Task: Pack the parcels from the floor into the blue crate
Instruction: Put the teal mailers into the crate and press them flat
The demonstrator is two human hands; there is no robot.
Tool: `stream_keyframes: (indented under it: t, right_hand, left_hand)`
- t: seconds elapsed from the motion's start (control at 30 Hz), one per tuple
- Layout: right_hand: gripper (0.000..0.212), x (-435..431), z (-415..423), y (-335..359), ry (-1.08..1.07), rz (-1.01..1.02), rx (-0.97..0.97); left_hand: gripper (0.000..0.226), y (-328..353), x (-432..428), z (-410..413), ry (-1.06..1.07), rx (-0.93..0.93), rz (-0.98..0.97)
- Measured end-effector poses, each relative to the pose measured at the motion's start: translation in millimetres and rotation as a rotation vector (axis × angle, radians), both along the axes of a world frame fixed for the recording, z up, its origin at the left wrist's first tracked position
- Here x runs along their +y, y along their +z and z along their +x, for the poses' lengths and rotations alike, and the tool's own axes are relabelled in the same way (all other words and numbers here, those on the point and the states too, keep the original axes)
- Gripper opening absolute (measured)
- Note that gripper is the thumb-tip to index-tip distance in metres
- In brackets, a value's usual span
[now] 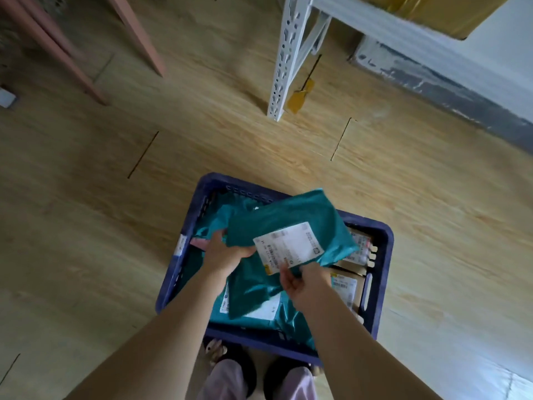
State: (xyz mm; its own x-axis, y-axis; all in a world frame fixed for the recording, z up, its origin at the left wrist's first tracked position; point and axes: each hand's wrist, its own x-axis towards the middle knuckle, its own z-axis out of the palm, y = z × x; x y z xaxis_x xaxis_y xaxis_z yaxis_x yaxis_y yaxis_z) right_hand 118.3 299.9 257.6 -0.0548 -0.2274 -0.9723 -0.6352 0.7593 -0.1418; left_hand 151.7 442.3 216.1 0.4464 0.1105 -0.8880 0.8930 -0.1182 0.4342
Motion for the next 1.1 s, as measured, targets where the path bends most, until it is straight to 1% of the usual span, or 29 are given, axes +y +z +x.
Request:
stream_keyframes:
  t: [0.1,0.17,0.23,0.27,0.3,0.33,0.4,0.43,0.47,0.5,0.57,0.6,0.67,0.7,0.83,0.93,0.97,1.03,1.07,1.1]
  right_hand:
    - [0.025,13.8,-9.5,-20.5,0.186,0.137,0.019]
    - [0.022,22.6,-8.0,-31.8,0.339,0.199,0.012]
    - [0.02,26.7,-5.1,-42.2,0.568,0.22,0.013]
    - [0.018,26.4,-3.7,-46.8,0.693,0.189,0.012]
    - [0.016,25.1,-2.6,-49.2,0.831,0.093,0.017]
    - [0.017,22.0,-3.4,-52.0,0.981,-0.072,0.037]
    - [0.03,10.3,-9.0,-56.3,1.297,-0.483,0.041]
    - [0.041,4.3,-12.1,-57.9,1.453,-0.615,-0.008]
    - [0.054,-2.0,-14.5,-61.8,1.617,-0.682,-0.072]
    - [0.069,-7.5,-16.6,-66.7,1.788,-0.677,-0.113]
    - [0.098,-13.3,-21.3,-81.0,2.054,-0.555,-0.098]
    - [0.109,-13.6,-23.6,-88.7,2.138,-0.494,-0.062]
    - [0.123,-9.4,-30.5,-104.9,2.23,-0.473,-0.019]
    - [0.124,-4.9,-35.2,-112.7,2.246,-0.506,-0.012]
    - [0.126,12.8,-51.8,-145.8,2.201,-0.697,0.014]
    - [0.126,18.1,-53.7,-165.9,2.156,-0.72,-0.004]
    - [0.123,17.5,-53.1,-167.9,2.162,-0.705,-0.022]
    - [0.108,12.8,-52.8,-160.6,2.116,-0.669,-0.111]
    - [0.099,8.4,-53.8,-153.7,2.041,-0.672,-0.157]
    - [0.091,3.2,-55.7,-145.9,1.937,-0.72,-0.18]
  left_hand:
    - [0.058,-3.9,8.0,18.2,-0.327,-0.336,0.291]
    - [0.049,-10.3,12.9,31.6,-0.466,-0.498,0.424]
    - [0.053,-23.9,18.3,43.9,-0.592,-0.59,0.545]
    - [0.062,-32.5,20.2,47.8,-0.656,-0.605,0.587]
    - [0.073,-37.0,19.9,49.6,-0.712,-0.602,0.617]
    - [0.085,-40.5,19.3,48.3,-0.762,-0.623,0.645]
    - [0.099,-47.6,16.2,38.6,-0.918,-0.755,0.733]
    - [0.103,-49.6,14.3,31.9,-1.043,-0.803,0.755]
    - [0.108,-51.4,13.3,25.1,-1.198,-0.779,0.725]
    - [0.113,-53.9,13.4,17.2,-1.344,-0.682,0.669]
    - [0.127,-65.4,18.9,0.3,-1.577,-0.443,0.605]
    - [0.133,-71.0,22.7,-8.6,-1.64,-0.384,0.603]
    - [0.142,-81.6,27.9,-22.9,-1.688,-0.329,0.617]
    - [0.144,-85.7,29.2,-26.4,-1.688,-0.317,0.633]
    - [0.147,-106.1,32.5,-25.9,-1.672,-0.246,0.656]
    - [0.146,-119.8,31.1,-21.9,-1.662,-0.211,0.648]
    - [0.146,-121.9,30.4,-20.9,-1.664,-0.208,0.652]
    - [0.145,-120.2,29.4,-20.4,-1.68,-0.189,0.654]
    - [0.144,-118.2,29.0,-20.9,-1.688,-0.185,0.655]
    - [0.144,-115.7,28.7,-21.9,-1.691,-0.182,0.658]
